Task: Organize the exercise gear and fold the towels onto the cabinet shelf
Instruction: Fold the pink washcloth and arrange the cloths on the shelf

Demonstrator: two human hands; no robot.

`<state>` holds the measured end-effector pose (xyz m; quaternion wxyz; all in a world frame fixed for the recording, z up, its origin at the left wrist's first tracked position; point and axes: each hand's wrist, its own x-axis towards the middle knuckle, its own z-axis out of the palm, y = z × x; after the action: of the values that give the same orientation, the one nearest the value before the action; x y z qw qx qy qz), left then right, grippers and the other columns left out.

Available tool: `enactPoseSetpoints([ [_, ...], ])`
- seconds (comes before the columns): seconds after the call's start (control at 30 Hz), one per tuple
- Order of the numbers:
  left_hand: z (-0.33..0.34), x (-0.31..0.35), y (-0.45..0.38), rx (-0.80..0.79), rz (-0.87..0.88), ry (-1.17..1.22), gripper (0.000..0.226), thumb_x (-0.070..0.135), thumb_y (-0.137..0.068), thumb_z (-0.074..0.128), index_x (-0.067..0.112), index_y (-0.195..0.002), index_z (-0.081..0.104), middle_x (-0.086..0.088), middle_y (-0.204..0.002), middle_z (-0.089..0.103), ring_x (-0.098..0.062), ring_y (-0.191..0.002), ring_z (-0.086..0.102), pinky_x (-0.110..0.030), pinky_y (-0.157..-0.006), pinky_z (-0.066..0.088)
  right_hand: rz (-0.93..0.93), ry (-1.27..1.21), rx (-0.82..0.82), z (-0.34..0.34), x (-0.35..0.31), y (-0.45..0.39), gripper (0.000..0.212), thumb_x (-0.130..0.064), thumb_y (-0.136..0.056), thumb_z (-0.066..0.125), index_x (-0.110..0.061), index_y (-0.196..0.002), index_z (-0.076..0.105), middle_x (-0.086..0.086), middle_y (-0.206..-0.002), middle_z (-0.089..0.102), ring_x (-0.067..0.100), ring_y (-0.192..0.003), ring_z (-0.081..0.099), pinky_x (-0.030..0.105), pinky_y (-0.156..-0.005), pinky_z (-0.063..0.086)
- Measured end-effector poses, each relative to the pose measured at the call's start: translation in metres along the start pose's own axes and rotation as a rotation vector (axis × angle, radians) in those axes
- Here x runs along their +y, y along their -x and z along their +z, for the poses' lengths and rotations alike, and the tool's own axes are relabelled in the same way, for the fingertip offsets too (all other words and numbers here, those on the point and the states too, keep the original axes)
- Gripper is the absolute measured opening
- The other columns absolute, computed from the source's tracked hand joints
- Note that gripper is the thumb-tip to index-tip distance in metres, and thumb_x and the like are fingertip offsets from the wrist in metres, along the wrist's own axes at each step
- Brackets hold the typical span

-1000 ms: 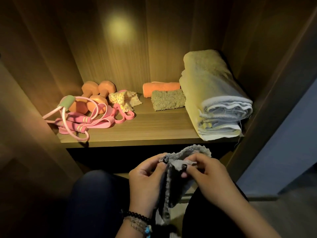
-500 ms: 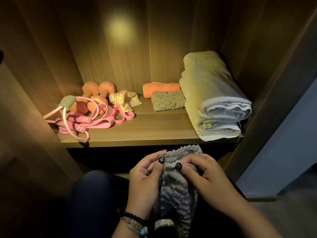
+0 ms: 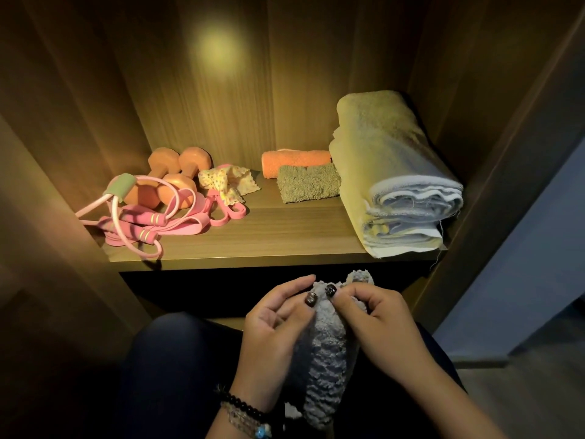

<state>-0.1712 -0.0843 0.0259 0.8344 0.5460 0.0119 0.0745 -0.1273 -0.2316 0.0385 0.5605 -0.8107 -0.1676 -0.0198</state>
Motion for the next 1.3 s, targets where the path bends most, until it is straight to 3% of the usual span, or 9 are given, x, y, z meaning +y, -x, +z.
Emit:
enactPoseSetpoints([
  [0.17,0.0,-0.004,-0.004,0.111,0.03,-0.107,0.033,-0.006,-0.082,0.064,0.021,-0.099,0.074,-0.01,-0.096,0.075,-0.023,-0.09,0.072,-0.022,-0.068,0.056,-0.011,0.043,-0.077,-0.003,0.001,-0.002,0.027,-0.031,-0.092,0.056,-0.022,-0.069,0.067,-0.006,-0.071,0.067,0.007,-0.071,0.061,0.047,-0.082,0.046],
  [0.3,-0.003,0.004,-0.014,0.169,0.045,-0.107,0.032,-0.009,-0.085,0.061,0.017,-0.099,0.071,-0.01,-0.095,0.075,-0.021,-0.086,0.072,-0.025,-0.067,0.057,-0.081,0.315,-0.175,-0.017,0.005,-0.01,0.034,-0.053,-0.089,0.048,-0.027,-0.075,0.063,-0.011,-0.074,0.062,0.001,-0.081,0.055,0.038,-0.088,0.031],
  [0.47,-0.013,0.018,-0.031,0.188,0.109,-0.313,0.036,-0.01,-0.083,0.063,0.023,-0.097,0.066,0.0,-0.087,0.074,-0.01,-0.081,0.07,-0.022,-0.068,0.056,-0.228,0.622,-0.162,-0.034,0.009,-0.023,0.011,-0.043,-0.086,0.06,-0.035,-0.082,0.053,-0.02,-0.081,0.049,0.002,-0.088,0.045,0.033,-0.082,0.023],
  [0.63,-0.022,0.028,-0.049,0.176,0.129,-0.398,0.038,-0.01,-0.084,0.062,0.027,-0.091,0.064,0.001,-0.079,0.07,-0.009,-0.071,0.065,-0.019,-0.062,0.053,-0.3,0.723,-0.083,-0.043,0.009,-0.036,0.022,-0.038,-0.078,0.073,-0.024,-0.068,0.059,-0.009,-0.104,0.057,0.011,-0.106,0.045,0.036,-0.088,0.034],
  [0.8,-0.03,0.047,-0.069,0.117,0.191,-0.597,0.035,-0.008,-0.084,0.064,0.025,-0.096,0.062,0.004,-0.078,0.072,-0.007,-0.079,0.068,-0.017,-0.069,0.053,-0.148,0.699,-0.143,-0.049,-0.003,-0.056,0.023,-0.043,-0.082,0.07,-0.023,-0.072,0.072,-0.007,-0.072,0.07,0.005,-0.066,0.06,0.032,-0.064,0.051],
  [0.9,-0.034,0.059,-0.083,0.121,0.243,-0.811,0.031,0.0,-0.081,0.069,0.029,-0.091,0.065,0.01,-0.077,0.072,0.0,-0.076,0.065,-0.013,-0.066,0.046,-0.162,0.64,-0.043,-0.053,-0.015,-0.07,0.017,-0.037,-0.08,0.074,-0.02,-0.074,0.075,-0.007,-0.074,0.071,0.005,-0.07,0.061,0.027,-0.064,0.049],
  [1.07,-0.035,0.067,-0.096,0.098,0.244,-0.891,0.03,0.002,-0.08,0.071,0.031,-0.085,0.07,0.006,-0.081,0.07,0.007,-0.068,0.059,-0.003,-0.06,0.038,-0.201,0.614,-0.004,-0.059,-0.035,-0.089,0.008,-0.021,-0.077,0.073,-0.019,-0.072,0.067,-0.006,-0.069,0.064,0.006,-0.065,0.055,0.027,-0.059,0.041],
  [1.2,-0.031,0.068,-0.1,0.035,0.233,-0.944,0.032,0.0,-0.085,0.064,0.026,-0.102,0.072,0.002,-0.084,0.07,-0.004,-0.071,0.059,-0.015,-0.07,0.048,-0.19,0.595,-0.018,-0.06,-0.044,-0.094,0.02,-0.013,-0.07,0.068,-0.025,-0.07,0.053,-0.008,-0.061,0.053,0.005,-0.058,0.047,0.021,-0.05,0.032],
  [1.3,-0.028,0.074,-0.104,0.039,0.203,-0.982,0.03,0.002,-0.088,0.057,0.028,-0.09,0.07,0.0,-0.082,0.07,-0.009,-0.067,0.055,-0.025,-0.067,0.048,-0.149,0.55,-0.072,-0.054,-0.053,-0.105,0.019,-0.014,-0.073,0.067,-0.024,-0.084,0.056,-0.007,-0.066,0.052,0.011,-0.06,0.047,0.023,-0.05,0.031],
])
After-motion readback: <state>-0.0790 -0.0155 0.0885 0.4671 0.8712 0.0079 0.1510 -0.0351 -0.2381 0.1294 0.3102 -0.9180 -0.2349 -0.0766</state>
